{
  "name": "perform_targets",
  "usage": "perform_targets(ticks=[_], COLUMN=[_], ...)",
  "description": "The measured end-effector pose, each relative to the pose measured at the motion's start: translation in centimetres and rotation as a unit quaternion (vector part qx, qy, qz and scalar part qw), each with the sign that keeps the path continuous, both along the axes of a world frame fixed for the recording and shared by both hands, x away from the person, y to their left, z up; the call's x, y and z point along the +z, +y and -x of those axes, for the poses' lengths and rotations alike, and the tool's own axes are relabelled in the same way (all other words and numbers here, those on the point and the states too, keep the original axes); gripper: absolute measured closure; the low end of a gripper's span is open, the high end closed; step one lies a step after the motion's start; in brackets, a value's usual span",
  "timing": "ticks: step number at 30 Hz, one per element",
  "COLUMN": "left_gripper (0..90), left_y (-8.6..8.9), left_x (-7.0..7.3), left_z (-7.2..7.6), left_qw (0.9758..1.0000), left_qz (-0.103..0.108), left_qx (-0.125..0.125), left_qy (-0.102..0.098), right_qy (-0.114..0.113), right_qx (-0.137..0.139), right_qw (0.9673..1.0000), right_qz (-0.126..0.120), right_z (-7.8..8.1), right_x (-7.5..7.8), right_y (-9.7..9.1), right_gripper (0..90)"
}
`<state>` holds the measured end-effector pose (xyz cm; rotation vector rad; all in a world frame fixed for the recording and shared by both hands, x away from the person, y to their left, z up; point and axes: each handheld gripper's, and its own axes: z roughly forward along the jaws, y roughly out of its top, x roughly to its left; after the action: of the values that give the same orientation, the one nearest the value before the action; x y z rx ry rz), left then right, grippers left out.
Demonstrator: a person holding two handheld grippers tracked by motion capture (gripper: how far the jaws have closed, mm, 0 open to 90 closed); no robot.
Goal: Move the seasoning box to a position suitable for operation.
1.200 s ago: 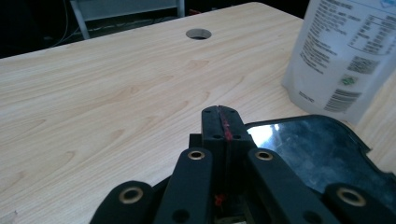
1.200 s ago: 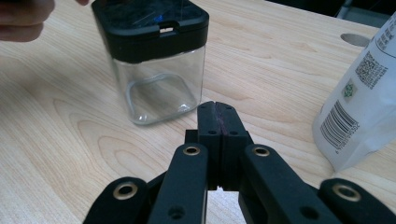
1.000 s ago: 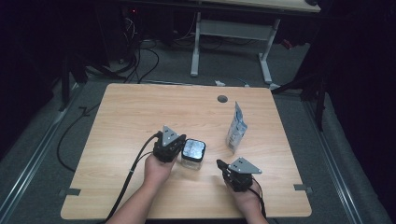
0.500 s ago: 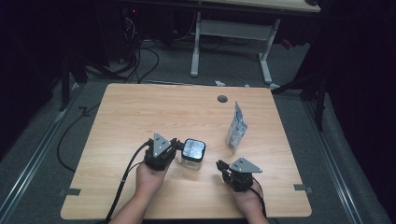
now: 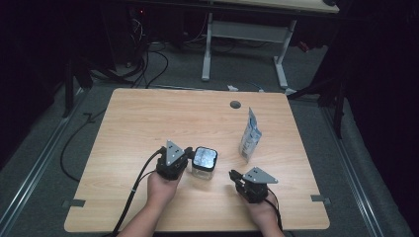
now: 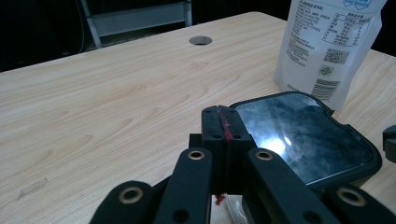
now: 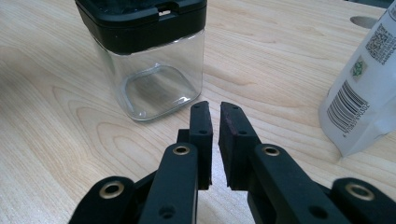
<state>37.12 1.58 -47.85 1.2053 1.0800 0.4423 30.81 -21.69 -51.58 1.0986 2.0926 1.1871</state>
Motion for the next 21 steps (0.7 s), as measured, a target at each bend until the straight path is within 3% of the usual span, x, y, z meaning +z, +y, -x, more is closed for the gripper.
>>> perform_targets(ticks=[15, 21], left_gripper=[90.0, 90.0], left_y=[0.24, 0.23], left_x=[-0.2, -0.23], left_z=[-0.26, -0.24], left_qw=[0.9999, 0.9999], left_qz=[0.011, 0.014], left_qx=[-0.001, -0.001], left_qy=[-0.001, -0.002], right_qy=[0.0, -0.01], right_qx=[0.001, -0.005], right_qw=[1.0, 0.9999], right_qz=[0.0, -0.001], right_z=[0.03, 0.05], right_x=[-0.05, 0.02], right_y=[0.14, 0.48], right_gripper=[83.7, 86.3])
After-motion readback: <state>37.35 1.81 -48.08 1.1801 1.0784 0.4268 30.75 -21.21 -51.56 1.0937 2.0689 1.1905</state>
